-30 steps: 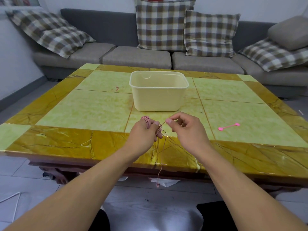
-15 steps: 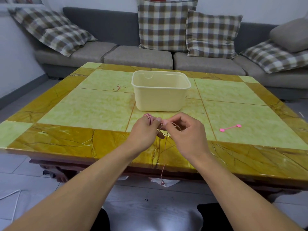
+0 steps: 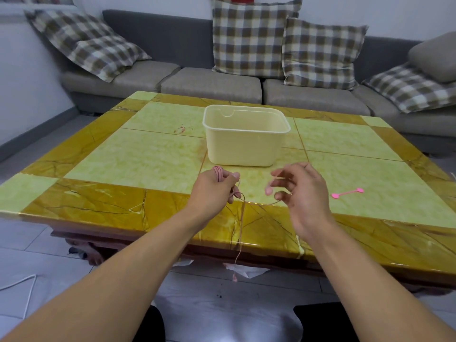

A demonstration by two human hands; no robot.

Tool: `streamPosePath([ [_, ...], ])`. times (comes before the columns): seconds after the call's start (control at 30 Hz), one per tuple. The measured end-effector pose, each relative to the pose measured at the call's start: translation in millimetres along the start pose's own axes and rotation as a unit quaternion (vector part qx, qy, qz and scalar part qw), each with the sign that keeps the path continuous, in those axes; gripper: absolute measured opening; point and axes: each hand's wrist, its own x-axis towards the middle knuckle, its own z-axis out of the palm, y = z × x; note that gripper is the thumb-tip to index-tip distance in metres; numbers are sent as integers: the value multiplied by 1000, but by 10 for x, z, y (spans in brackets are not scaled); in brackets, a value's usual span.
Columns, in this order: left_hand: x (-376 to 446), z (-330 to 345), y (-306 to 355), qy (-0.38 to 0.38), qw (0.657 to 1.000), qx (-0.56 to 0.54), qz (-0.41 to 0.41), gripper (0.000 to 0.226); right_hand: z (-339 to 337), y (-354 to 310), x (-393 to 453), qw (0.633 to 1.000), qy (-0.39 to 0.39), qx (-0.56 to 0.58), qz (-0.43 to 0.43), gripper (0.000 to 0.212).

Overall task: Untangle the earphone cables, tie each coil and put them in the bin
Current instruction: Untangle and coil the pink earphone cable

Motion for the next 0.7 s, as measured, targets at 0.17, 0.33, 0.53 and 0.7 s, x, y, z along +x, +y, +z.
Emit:
streamPosePath([
  [0.17,-8,-106,75,-42,993,97,44,24,-186,-17,73,951,-145,-235,142,6],
  [0.33,-17,-80,85,-82,989,106,68,22,-143,145,20,863,-310,-367,154,35],
  [0.53,-16,-70,110,-75,987,110,87,23,-54,146,-74,879,-366,-267,150,22],
  [0.7,-4,-146,110,-99,974,193,64,58,-177,26,21,905,-306,-259,143,32],
])
